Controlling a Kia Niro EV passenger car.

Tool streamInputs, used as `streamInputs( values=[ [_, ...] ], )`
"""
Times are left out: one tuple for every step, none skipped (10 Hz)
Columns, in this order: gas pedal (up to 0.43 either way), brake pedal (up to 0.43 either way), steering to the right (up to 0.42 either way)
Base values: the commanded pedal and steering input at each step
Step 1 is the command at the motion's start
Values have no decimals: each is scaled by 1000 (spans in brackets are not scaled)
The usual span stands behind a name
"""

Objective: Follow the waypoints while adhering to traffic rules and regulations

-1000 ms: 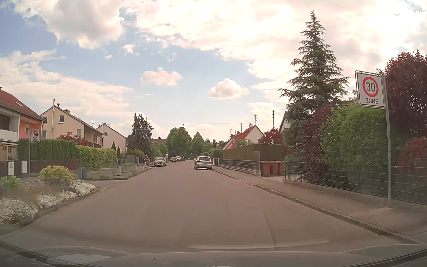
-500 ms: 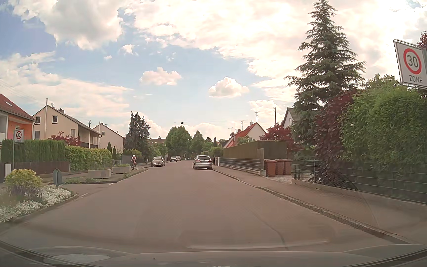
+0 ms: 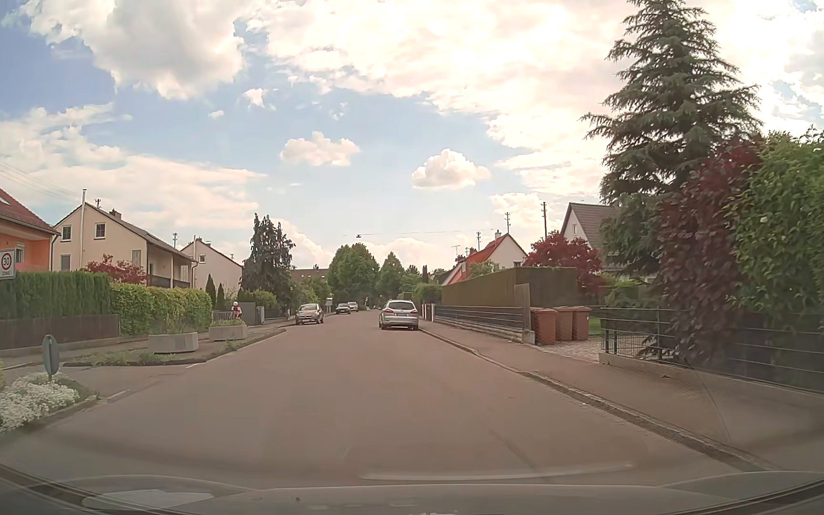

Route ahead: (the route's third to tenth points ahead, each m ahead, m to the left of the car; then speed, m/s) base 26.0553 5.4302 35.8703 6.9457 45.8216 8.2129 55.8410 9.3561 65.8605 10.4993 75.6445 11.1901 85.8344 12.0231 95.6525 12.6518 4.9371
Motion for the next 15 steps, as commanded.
streamInputs(
  values=[
    [130, 18, -56],
    [130, 18, -56],
    [130, 18, -56],
    [130, 18, -56],
    [130, 18, -56],
    [130, 18, -56],
    [130, 18, -55],
    [130, 18, -54],
    [138, 18, -51],
    [138, 18, -49],
    [138, 18, -48],
    [150, 18, -45],
    [157, 24, -38],
    [157, 18, -35],
    [169, 18, -34]
  ],
)
